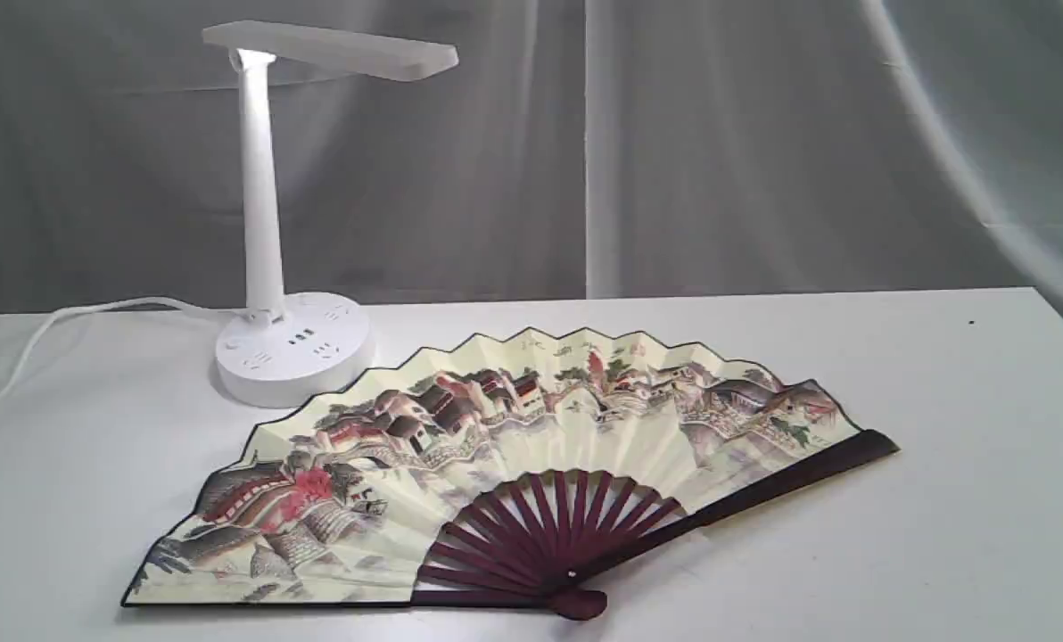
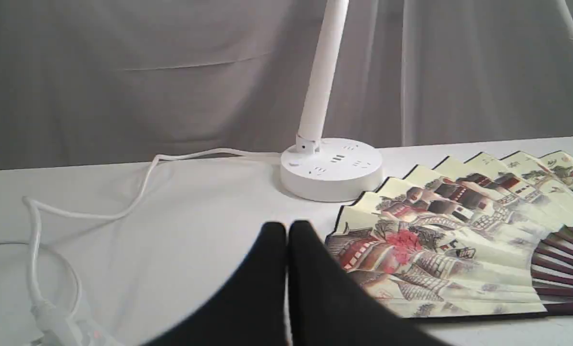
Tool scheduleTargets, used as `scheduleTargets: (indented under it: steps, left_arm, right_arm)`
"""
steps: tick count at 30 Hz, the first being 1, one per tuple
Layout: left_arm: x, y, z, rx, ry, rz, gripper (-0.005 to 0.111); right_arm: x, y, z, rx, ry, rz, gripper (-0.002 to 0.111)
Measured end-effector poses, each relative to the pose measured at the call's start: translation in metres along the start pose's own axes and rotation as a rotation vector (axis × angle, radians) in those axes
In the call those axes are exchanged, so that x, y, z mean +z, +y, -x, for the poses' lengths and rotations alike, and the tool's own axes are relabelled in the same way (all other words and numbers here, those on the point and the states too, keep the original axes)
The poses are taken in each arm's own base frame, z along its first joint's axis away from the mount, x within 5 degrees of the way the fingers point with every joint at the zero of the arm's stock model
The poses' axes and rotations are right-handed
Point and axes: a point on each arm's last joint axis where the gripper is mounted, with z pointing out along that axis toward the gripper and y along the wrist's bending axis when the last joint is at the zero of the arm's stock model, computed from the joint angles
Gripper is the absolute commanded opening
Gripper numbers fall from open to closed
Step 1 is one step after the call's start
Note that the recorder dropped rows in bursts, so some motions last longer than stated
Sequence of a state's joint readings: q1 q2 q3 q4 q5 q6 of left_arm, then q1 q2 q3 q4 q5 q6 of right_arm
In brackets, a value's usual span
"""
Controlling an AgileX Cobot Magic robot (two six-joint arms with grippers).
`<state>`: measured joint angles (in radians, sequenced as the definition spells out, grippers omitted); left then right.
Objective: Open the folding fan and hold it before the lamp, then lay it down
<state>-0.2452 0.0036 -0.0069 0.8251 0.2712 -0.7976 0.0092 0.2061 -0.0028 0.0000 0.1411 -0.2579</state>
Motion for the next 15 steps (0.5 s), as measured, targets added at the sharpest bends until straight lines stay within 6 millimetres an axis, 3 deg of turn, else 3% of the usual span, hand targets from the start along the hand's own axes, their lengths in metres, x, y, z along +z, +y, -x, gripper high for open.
scheduleTargets:
  steps: [4,15]
  left_arm:
    - [0.0,0.0,0.0,0.0,0.0,0.0,0.0]
    - [0.0,0.0,0.0,0.0,0.0,0.0,0.0]
  right_arm:
    - [0.0,0.0016,0.0005,0.134,-0.005,0.018,0.0]
    - [-0.0003,0.0031,-0.0065,0.078,0.073,0.031,0.0]
